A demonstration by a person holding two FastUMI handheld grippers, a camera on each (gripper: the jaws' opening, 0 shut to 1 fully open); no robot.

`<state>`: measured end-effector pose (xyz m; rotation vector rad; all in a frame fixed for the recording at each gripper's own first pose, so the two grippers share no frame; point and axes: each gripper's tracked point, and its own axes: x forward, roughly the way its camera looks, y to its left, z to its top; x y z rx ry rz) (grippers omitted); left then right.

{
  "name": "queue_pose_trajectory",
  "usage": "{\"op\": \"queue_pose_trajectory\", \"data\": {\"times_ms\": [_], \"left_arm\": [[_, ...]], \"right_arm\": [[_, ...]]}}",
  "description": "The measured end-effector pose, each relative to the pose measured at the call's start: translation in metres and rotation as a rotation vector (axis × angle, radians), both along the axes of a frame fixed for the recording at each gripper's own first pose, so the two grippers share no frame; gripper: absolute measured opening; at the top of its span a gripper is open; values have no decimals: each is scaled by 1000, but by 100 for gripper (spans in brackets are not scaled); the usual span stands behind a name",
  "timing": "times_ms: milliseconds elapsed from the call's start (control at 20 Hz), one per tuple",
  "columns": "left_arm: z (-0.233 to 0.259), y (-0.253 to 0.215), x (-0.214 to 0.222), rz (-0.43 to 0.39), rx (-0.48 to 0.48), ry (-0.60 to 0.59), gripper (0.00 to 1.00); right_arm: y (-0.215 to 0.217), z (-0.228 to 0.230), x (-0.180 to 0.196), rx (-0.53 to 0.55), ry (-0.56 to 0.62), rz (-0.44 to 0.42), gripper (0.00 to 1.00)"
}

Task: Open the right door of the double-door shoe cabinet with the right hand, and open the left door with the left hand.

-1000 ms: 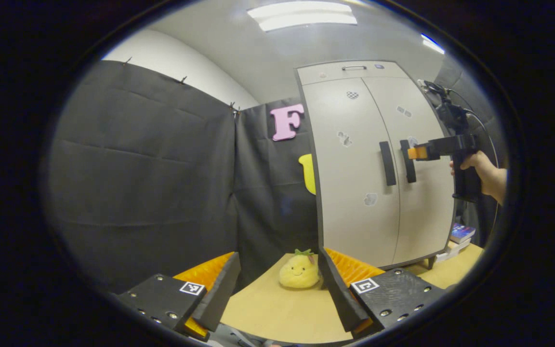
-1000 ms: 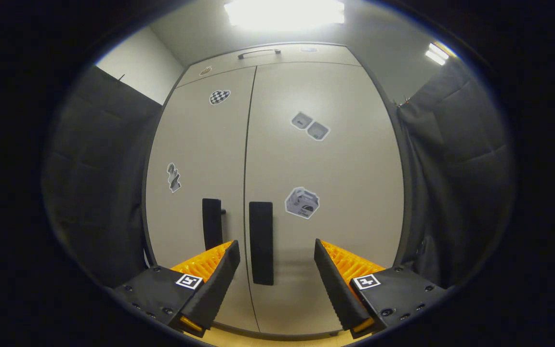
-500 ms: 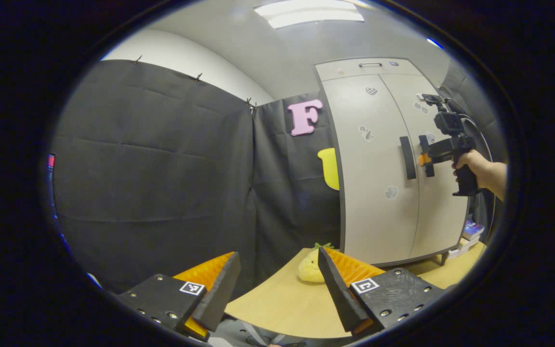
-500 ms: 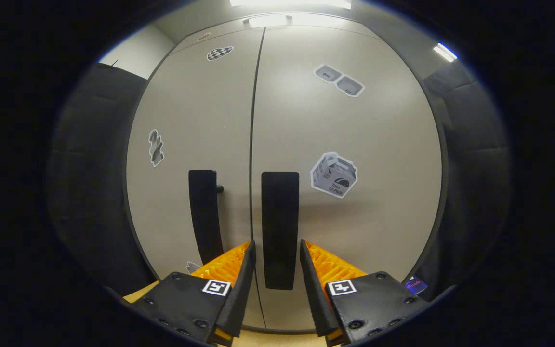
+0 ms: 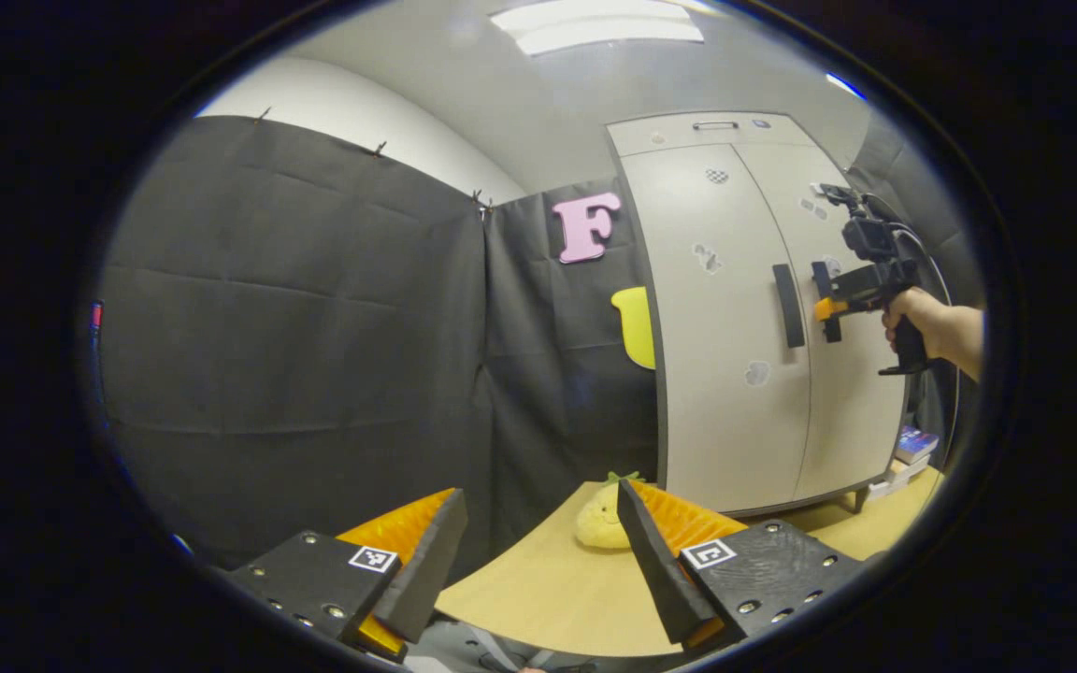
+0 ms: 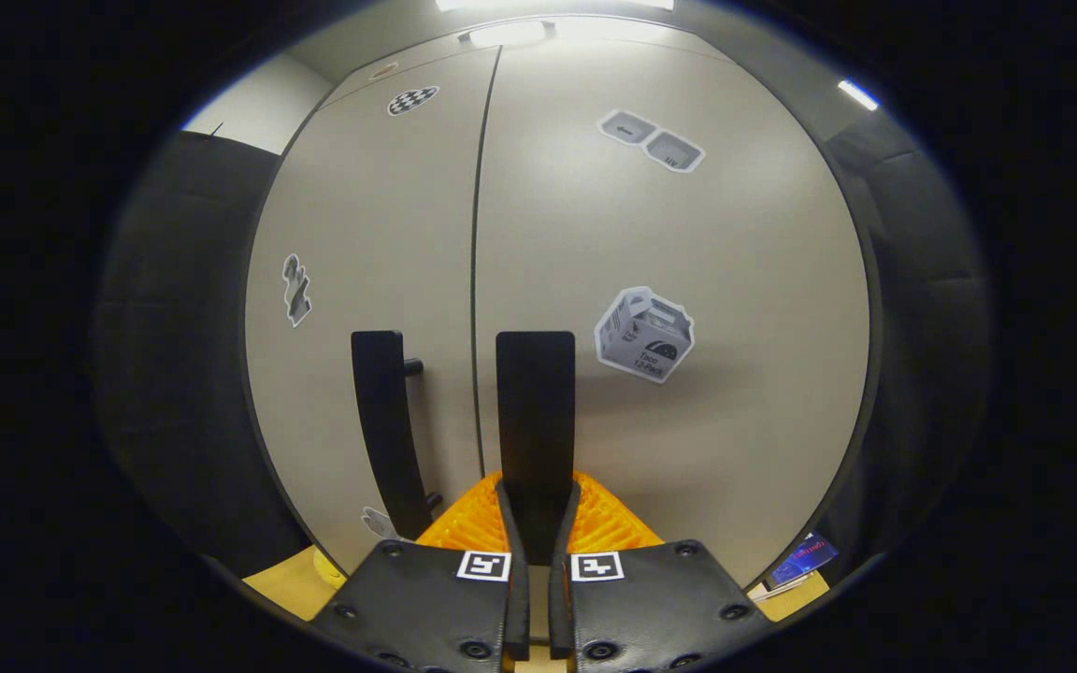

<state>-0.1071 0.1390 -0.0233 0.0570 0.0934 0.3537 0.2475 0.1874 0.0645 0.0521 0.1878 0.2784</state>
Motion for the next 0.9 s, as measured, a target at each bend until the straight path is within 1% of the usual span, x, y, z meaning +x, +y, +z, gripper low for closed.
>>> {"op": "queue_pose_trajectory", "data": {"times_ms": [200,300,350,400,450,550,650,850,900], "left_arm": [[5,-20,20,-52,-4,-12,94],[7,-25,25,-74,-7,-21,94],[8,-28,27,-85,-9,-24,94],[7,-32,28,-97,-11,-27,95],[8,-35,30,-108,-12,-28,95],[7,-41,37,-131,-19,-32,95],[5,-52,43,-160,-37,-36,95],[4,-78,51,-223,-49,-35,95],[5,-83,52,-237,-47,-37,94]], "right_arm": [[-1,4,-12,3,3,12,9],[-2,7,-20,15,7,30,7],[-2,7,-20,23,12,41,9],[-2,9,-23,28,14,53,7],[-3,11,-28,25,18,64,9],[-7,13,-37,26,19,80,9],[-10,15,-43,32,11,89,7],[-15,16,-50,43,13,98,7],[-16,16,-51,35,14,101,9]]}}
